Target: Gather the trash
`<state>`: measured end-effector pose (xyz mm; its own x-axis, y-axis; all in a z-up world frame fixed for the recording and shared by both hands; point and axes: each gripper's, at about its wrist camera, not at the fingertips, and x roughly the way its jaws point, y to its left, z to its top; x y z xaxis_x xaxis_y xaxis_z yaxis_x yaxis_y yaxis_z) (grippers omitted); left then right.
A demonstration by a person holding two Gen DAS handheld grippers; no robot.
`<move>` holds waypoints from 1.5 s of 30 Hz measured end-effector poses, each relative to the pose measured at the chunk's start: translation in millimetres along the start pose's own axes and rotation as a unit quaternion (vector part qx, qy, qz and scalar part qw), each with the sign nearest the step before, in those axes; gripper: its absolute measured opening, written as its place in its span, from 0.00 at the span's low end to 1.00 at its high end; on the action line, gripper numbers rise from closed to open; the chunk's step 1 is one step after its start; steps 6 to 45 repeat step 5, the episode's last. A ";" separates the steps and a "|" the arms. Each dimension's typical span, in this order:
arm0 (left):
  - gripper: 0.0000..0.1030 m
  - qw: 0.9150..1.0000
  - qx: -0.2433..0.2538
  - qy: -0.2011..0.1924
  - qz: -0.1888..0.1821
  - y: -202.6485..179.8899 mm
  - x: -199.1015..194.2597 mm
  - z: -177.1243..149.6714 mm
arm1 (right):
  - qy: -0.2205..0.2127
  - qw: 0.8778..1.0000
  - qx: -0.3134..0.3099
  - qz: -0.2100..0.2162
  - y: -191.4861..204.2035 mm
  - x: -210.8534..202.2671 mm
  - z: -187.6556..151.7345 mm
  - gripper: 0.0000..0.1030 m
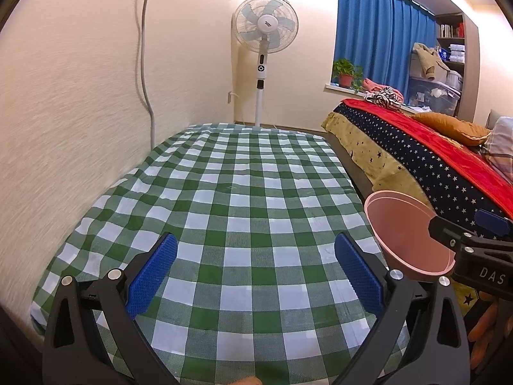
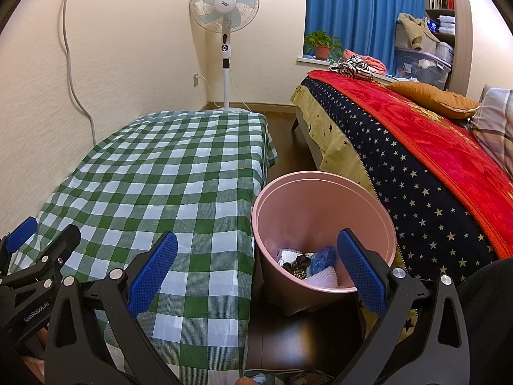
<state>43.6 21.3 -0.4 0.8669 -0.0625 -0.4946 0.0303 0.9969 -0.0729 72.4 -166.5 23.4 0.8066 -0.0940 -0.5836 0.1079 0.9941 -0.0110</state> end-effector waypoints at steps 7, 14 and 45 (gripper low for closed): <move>0.93 1.000 -0.002 0.003 0.001 1.0 1.6 -0.4 | 0.001 1.000 -0.002 0.001 0.4 0.6 -1.9 0.95; 0.93 1.000 -0.002 0.003 0.001 1.0 1.6 -0.4 | 0.001 1.000 -0.002 0.001 0.4 0.6 -1.9 0.95; 0.93 1.000 -0.002 0.003 0.001 1.0 1.6 -0.4 | 0.001 1.000 -0.002 0.001 0.4 0.6 -1.9 0.95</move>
